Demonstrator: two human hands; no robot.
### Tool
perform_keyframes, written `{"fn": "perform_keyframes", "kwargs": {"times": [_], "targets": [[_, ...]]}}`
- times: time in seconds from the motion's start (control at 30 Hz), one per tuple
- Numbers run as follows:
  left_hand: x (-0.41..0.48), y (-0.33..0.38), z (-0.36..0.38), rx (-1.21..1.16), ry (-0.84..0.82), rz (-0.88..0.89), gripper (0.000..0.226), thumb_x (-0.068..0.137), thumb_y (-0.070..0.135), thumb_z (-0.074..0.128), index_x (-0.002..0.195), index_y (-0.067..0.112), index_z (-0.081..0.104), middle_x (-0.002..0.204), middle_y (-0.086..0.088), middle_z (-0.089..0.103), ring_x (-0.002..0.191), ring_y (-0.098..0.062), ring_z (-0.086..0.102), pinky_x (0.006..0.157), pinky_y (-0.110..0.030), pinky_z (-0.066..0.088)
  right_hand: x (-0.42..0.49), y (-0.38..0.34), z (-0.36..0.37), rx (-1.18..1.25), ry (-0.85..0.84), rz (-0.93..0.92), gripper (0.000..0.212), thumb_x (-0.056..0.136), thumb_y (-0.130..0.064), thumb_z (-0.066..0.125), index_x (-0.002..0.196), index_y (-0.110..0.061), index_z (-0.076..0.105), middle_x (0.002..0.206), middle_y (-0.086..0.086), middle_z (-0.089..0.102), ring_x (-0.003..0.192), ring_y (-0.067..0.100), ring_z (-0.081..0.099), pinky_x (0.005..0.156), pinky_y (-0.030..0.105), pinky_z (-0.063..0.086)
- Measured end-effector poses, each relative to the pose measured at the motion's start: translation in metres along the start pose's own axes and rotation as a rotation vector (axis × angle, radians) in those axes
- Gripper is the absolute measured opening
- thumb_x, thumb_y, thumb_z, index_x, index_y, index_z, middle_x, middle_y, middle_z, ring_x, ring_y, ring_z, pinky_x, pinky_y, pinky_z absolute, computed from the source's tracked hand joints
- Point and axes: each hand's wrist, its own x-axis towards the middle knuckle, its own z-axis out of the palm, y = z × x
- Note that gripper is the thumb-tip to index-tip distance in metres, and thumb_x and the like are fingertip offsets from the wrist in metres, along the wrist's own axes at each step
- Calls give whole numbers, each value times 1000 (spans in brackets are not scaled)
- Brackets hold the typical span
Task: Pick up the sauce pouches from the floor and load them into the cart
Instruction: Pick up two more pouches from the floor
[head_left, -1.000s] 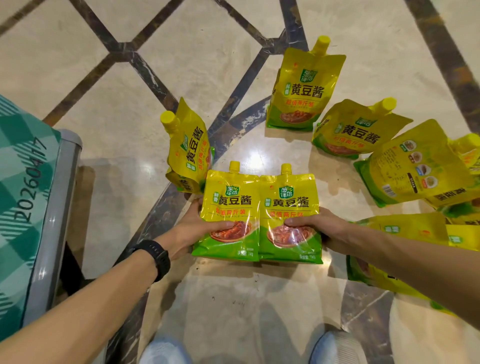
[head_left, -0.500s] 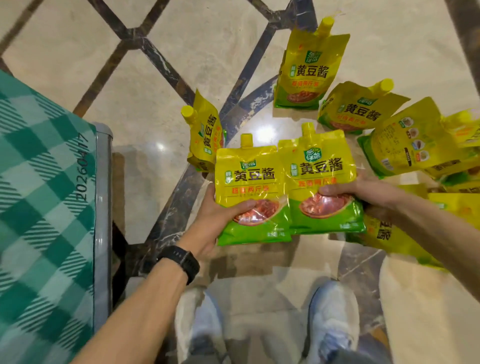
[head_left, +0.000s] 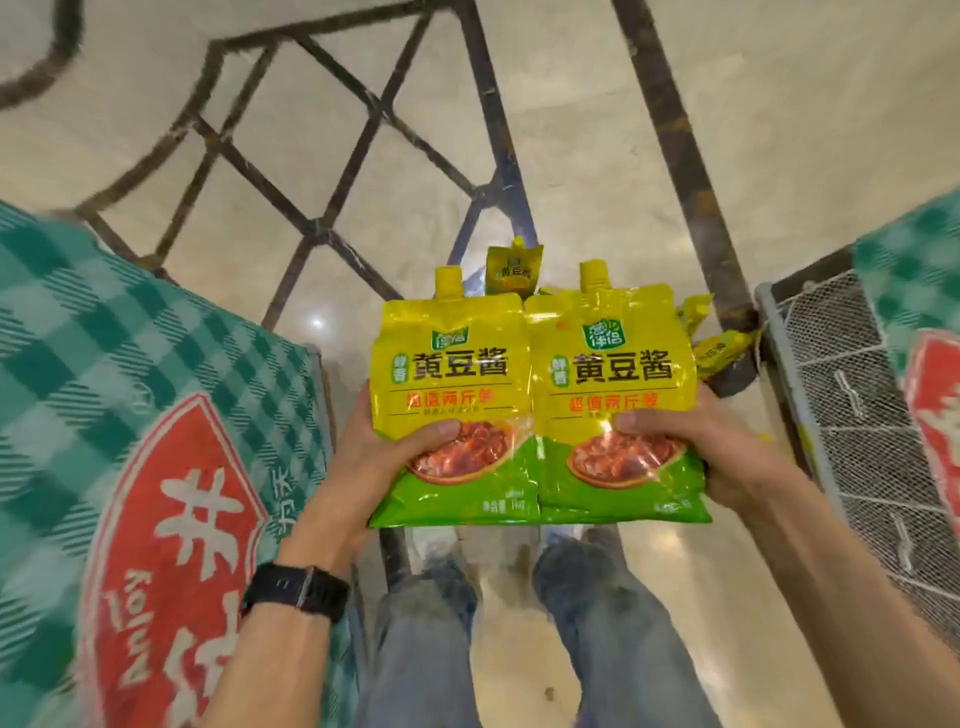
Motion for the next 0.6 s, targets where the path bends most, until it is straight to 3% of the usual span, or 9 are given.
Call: {"fn": "perform_keyframes", "kwargs": {"times": [0.07,0.17,0.3,0.37,0.43,0.5,0.6], "targets": [[-58,48,1,14,-32,-1,100,40,38,97,130,22,55,110,-1,76,99,-21,73,78,-34,59,-72,-39,19,31,31,-17,64,42,-13,89,104,-12,70,102,13,76,89,27,73,69,31,59],[-127,108,4,31,-90,43,96,36,40,98,122,31,56,108,1,76,98,-19,73,72,-28,58,-159,-81,44,80,89,-65,74,24,-26,99,94,-15,77,103,17,75,88,31,74,70,36,61],[-169,161,10,81,-189,181,101,31,47,94,123,26,59,108,0,76,96,-17,74,73,-25,57,-233,-112,63,131,160,-210,74,17,-30,100,88,-20,79,101,16,75,89,32,73,75,41,61],[-179,181,16,98,-253,225,93,37,37,95,122,23,59,109,-3,76,92,-14,74,68,-22,57,-255,-118,67,167,202,-255,84,17,-28,100,97,-15,76,104,18,74,91,34,73,78,43,60],[-186,196,23,90,-336,257,89,46,23,96,126,20,57,110,-6,76,94,-19,74,69,-27,59,-272,-123,69,192,249,-307,94,17,-26,100,105,-11,70,106,19,73,93,36,72,79,45,60],[-192,208,30,93,-397,289,92,51,18,97,132,19,54,111,-7,76,98,-25,74,73,-34,60,-288,-125,73,214,298,-348,86,25,-19,100,105,-11,69,105,20,73,90,35,73,72,43,61],[-200,218,41,112,-489,314,83,58,21,87,133,22,52,113,-6,75,99,-25,74,74,-35,60,-315,-120,78,270,371,-378,58,58,2,84,112,-9,64,102,18,74,84,33,74,66,42,62]]}}
